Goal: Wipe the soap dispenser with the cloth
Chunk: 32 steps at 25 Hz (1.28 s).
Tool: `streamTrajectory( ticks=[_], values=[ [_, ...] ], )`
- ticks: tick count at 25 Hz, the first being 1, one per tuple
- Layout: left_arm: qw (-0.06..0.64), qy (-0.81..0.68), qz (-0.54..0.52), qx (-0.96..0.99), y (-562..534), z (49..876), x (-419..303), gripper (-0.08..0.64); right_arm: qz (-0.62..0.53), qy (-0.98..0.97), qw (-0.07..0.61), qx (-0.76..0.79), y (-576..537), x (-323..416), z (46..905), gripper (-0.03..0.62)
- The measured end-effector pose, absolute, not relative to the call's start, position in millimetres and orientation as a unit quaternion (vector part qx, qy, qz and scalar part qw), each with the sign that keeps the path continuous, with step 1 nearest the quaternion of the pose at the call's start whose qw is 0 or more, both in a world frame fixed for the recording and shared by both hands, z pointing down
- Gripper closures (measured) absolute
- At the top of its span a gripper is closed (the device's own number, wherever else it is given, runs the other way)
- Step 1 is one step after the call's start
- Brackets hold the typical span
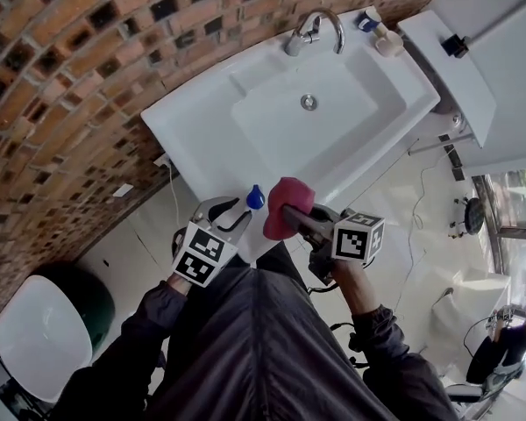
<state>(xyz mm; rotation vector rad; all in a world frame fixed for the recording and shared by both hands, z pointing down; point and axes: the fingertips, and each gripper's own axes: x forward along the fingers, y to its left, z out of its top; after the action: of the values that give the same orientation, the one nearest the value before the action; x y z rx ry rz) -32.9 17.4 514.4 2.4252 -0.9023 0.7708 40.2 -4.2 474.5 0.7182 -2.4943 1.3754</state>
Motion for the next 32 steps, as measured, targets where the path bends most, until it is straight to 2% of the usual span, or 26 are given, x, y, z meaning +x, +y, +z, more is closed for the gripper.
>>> streamTrajectory(
  ticks=[3, 11, 18, 24, 28, 32],
  values=[
    [0.215, -0.319, 0.285, 0.878, 12.0, 515.1, -32.1, 0.417, 0.519, -0.815, 0.063, 0.249, 1.1, 27.0, 492.8, 0.531],
    [0.216, -0.297, 0.302, 0.88, 10.9, 522.0, -24.6, 0.416, 0.514, -0.805, 0.143, 0.259, -7.2, 10.0, 547.3, 0.531],
    [0.214, -0.29, 0.309, 0.88, 9.9, 526.7, -19.9, 0.416, 0.436, -0.812, 0.305, 0.239, -0.9, 9.6, 601.7, 0.531],
    [0.205, -0.3, 0.316, 0.876, 5.2, 527.0, -21.2, 0.416, 0.277, -0.826, 0.473, 0.133, 19.0, -5.5, 621.6, 0.528],
    [0.207, -0.32, 0.336, 0.861, 11.3, 531.2, -23.8, 0.403, 0.276, -0.831, 0.466, 0.126, 14.2, 3.5, 611.3, 0.528],
    [0.195, -0.342, 0.351, 0.85, 13.2, 535.9, -21.4, 0.297, 0.25, -0.857, 0.43, 0.13, -5.9, 15.1, 579.8, 0.528]
  ],
)
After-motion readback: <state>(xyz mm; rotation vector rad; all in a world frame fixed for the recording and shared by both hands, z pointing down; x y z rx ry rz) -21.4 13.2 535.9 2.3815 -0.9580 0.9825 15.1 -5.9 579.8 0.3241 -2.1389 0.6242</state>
